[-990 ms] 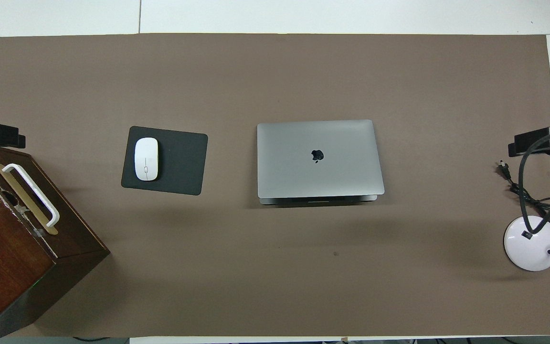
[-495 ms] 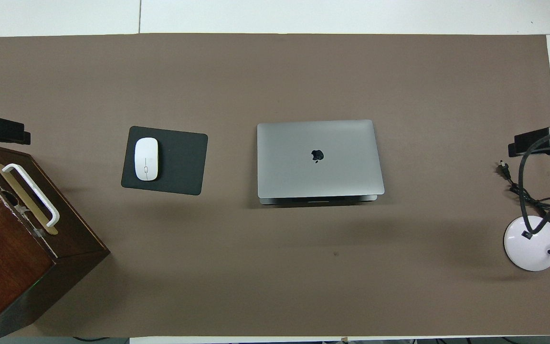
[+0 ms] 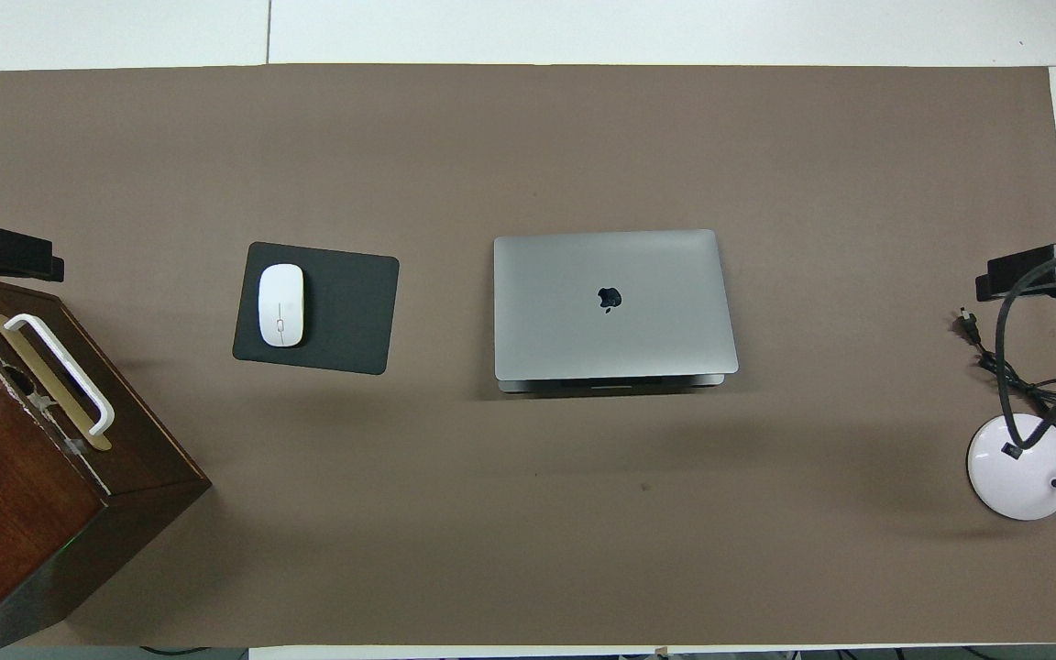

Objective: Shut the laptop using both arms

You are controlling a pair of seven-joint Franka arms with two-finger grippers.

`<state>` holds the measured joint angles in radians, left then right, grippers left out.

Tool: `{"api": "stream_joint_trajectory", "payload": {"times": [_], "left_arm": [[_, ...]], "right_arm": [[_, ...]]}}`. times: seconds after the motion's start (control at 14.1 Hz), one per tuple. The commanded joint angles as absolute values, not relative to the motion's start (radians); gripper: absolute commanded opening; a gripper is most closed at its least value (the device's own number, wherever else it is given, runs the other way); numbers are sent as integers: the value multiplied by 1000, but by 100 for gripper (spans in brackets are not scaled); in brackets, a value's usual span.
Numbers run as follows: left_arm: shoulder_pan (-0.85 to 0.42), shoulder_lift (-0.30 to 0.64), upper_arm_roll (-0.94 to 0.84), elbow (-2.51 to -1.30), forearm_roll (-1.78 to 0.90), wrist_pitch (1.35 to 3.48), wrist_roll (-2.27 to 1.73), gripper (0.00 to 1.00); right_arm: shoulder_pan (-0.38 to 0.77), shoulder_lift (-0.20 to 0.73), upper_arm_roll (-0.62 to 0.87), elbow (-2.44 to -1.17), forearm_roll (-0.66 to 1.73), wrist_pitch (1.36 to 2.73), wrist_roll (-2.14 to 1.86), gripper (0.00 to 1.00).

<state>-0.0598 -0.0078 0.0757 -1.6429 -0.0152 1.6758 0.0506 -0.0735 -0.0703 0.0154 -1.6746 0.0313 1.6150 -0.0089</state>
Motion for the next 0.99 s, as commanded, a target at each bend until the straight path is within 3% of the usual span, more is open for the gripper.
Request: {"api": "stream_joint_trajectory", "payload": {"times": [0.0,0.92], "left_arm": [[-61,-14,74,-1652,-15,1658,43,100],[-57,-14,74,-1652,-17,1664,44,100]], "right_arm": [[-87,-94,21,-1700,31,1620,-28,100],[-89,-94,20,-1701,29,1628,-41,100]]}}
